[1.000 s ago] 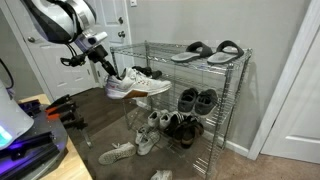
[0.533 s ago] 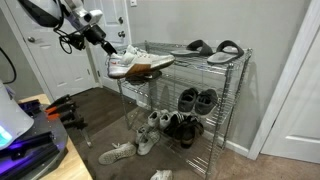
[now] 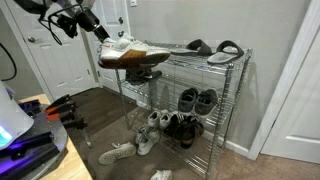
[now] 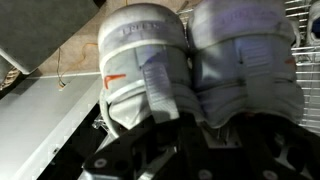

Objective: Remove the grey shoes from the middle rack and put them on the top rack

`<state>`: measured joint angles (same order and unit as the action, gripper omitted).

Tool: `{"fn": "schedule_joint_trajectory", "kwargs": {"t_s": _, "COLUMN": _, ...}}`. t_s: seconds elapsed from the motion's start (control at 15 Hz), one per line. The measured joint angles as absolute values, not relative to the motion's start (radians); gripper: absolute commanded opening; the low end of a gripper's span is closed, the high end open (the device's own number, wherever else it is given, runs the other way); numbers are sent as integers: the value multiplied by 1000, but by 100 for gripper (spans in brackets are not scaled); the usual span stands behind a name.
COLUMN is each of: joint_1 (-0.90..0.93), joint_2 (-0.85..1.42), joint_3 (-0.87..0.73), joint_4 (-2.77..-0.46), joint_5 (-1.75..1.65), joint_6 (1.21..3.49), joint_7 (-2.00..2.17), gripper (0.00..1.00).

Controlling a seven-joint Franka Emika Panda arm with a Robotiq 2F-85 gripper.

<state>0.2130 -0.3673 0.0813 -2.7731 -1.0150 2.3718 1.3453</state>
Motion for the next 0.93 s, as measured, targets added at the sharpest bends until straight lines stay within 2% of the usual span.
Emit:
{"fn": "schedule_joint_trajectory", "kwargs": {"t_s": 0.4, "joint_1": 211, "joint_2": -428, "joint_3": 115, "joint_4": -2773, "joint_5": -854, "joint_6": 2237, "joint_7": 1125, "gripper": 5}}
{"fn": "schedule_joint_trajectory", "kwargs": {"t_s": 0.93, "joint_1": 211, "joint_2": -608, "joint_3": 180, "joint_4": -2772, "joint_5": -830, "joint_6": 2078, "joint_7": 1084, "gripper": 5}}
